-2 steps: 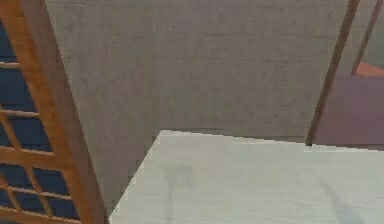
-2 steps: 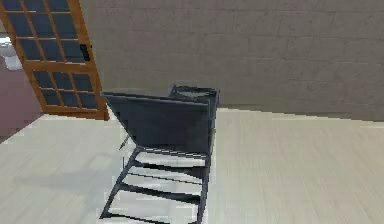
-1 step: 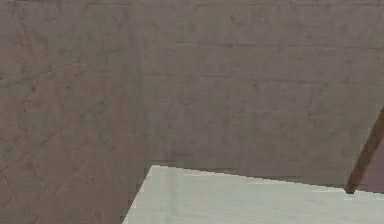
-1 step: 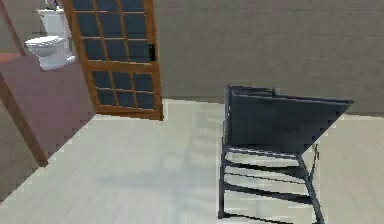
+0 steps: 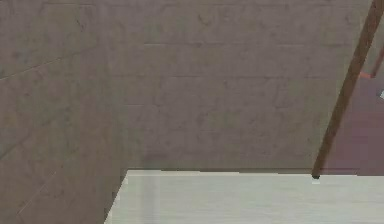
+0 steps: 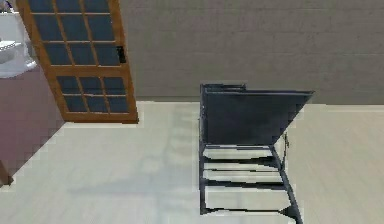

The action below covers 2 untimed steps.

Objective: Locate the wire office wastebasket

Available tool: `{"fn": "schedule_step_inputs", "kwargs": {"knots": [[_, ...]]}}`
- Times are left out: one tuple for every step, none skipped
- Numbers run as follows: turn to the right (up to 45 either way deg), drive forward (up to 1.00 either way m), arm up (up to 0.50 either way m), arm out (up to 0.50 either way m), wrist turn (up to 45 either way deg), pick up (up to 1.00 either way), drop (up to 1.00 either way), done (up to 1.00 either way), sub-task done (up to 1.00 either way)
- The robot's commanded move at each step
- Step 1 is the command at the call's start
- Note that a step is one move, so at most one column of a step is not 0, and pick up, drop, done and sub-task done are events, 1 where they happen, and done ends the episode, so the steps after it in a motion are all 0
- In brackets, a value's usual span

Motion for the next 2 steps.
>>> {"fn": "schedule_step_inputs", "kwargs": {"knots": [[0.0, 0.3, 0.0, 0.0, 0.0, 0.0, 0.0, 0.0, 0.0], [45.0, 0.0, 0.0, 0.0, 0.0, 0.0, 0.0, 0.0, 0.0]]}}
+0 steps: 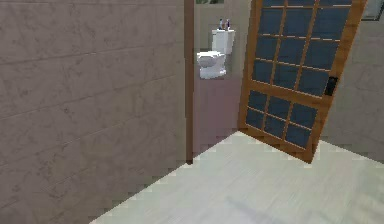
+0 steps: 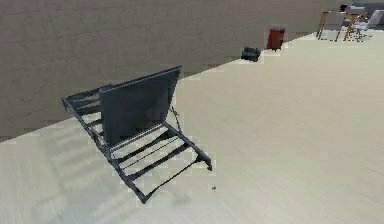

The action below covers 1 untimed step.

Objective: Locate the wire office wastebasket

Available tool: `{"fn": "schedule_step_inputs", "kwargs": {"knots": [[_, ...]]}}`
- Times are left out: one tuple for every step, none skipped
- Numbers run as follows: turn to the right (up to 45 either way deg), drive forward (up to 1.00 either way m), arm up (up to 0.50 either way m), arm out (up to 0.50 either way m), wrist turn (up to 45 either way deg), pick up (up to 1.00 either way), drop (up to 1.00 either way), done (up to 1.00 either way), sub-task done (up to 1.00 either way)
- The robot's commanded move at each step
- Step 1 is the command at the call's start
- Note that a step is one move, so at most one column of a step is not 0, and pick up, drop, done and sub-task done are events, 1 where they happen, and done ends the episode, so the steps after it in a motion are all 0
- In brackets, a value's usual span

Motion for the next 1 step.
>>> {"fn": "schedule_step_inputs", "kwargs": {"knots": [[21.0, 0.0, 0.0, 0.0, 0.0, 0.0, 0.0, 0.0, 0.0]]}}
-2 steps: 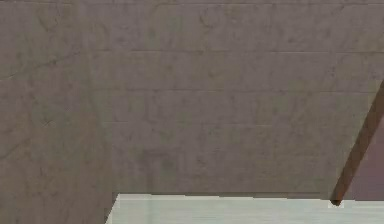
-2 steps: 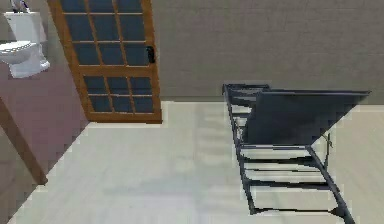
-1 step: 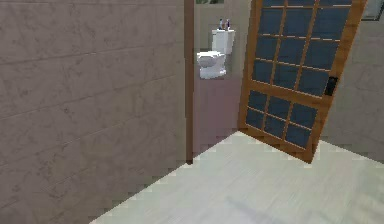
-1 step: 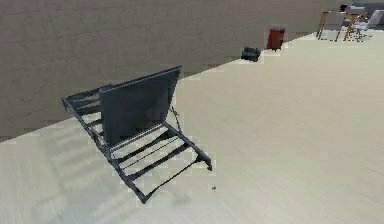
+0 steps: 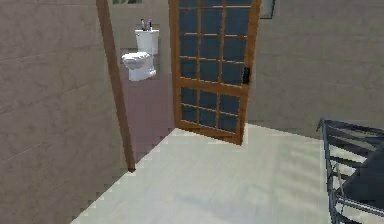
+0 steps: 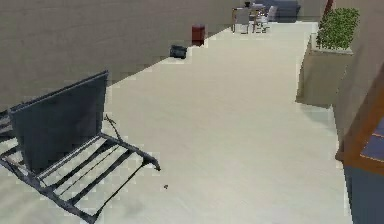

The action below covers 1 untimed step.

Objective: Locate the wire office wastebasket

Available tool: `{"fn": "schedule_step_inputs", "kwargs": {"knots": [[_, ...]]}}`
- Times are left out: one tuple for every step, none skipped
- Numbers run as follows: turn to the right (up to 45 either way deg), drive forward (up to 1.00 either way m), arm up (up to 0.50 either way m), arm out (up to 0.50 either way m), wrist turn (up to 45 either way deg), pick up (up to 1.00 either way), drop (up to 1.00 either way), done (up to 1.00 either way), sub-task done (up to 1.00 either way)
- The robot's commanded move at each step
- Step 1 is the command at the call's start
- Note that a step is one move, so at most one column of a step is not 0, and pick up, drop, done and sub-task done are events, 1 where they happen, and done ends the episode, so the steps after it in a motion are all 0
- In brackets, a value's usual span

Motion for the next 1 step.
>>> {"fn": "schedule_step_inputs", "kwargs": {"knots": [[0.0, 0.45, 0.0, 0.0, 0.0, 0.0, 0.0, 0.0, 0.0]]}}
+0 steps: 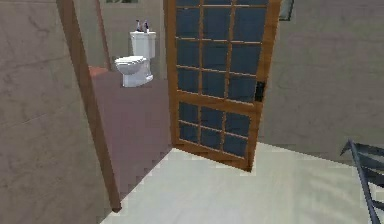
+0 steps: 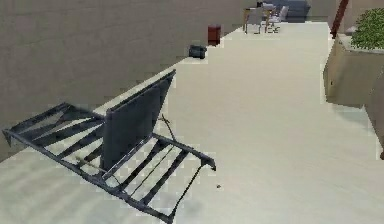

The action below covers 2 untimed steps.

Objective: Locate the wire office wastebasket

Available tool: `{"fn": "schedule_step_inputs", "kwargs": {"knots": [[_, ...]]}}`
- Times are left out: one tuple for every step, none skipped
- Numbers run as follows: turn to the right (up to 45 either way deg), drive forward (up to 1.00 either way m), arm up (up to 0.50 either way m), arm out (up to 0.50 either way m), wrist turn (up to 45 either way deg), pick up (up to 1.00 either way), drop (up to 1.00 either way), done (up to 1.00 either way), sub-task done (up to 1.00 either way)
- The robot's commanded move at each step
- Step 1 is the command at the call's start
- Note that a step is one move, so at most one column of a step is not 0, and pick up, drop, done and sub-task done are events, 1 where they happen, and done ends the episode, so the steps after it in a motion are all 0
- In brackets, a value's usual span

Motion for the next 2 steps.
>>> {"fn": "schedule_step_inputs", "kwargs": {"knots": [[-3.0, 0.0, 0.0, 0.0, 0.0, 0.0, 0.0, 0.0, 0.0], [0.0, 1.0, 0.0, 0.0, 0.0, 0.0, 0.0, 0.0, 0.0]]}}
